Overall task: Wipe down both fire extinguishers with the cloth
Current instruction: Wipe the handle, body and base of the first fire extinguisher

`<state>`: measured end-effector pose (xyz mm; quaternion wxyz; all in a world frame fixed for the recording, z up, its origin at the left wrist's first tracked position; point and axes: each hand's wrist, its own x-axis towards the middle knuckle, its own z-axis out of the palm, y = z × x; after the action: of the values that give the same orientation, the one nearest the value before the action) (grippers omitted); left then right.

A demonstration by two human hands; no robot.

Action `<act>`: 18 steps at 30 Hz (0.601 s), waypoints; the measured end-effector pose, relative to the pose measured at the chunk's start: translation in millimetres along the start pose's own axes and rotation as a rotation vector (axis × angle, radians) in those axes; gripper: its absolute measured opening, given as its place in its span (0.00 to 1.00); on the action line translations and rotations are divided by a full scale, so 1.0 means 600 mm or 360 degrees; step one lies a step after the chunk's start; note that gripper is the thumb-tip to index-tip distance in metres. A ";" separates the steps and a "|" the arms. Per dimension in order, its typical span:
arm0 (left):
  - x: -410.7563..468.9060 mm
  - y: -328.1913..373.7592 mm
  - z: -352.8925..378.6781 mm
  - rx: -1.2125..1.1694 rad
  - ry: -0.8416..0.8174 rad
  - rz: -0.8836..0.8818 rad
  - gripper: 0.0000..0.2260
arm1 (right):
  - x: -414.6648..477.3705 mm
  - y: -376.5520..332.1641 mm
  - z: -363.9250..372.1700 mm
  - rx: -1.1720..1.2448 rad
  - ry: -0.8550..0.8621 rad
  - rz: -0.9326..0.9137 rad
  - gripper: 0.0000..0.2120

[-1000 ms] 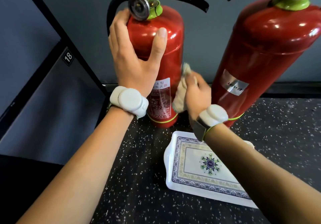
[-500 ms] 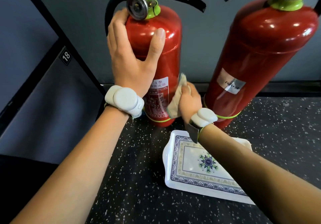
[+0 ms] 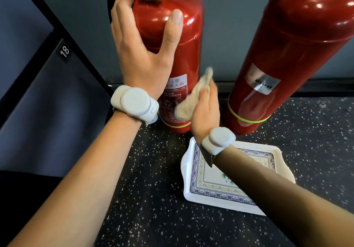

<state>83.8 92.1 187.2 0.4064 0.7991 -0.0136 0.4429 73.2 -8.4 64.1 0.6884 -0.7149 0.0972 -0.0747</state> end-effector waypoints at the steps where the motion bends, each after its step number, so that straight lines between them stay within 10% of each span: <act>1: 0.000 -0.003 0.001 0.0000 -0.0004 0.0004 0.29 | 0.003 0.031 -0.001 -0.0071 -0.0023 0.0130 0.26; 10: -0.001 -0.005 -0.002 -0.0016 -0.0086 -0.0035 0.30 | 0.032 0.171 -0.001 -0.0446 -0.0162 0.0838 0.23; 18: 0.011 -0.029 -0.087 0.0165 -0.0763 -0.0093 0.45 | 0.018 0.071 -0.007 -0.0145 -0.0144 0.0644 0.26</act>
<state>58.0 140.5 195.7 0.3627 0.9012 -0.0638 0.2288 81.4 -16.3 21.6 0.6599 -0.7139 0.2110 0.1018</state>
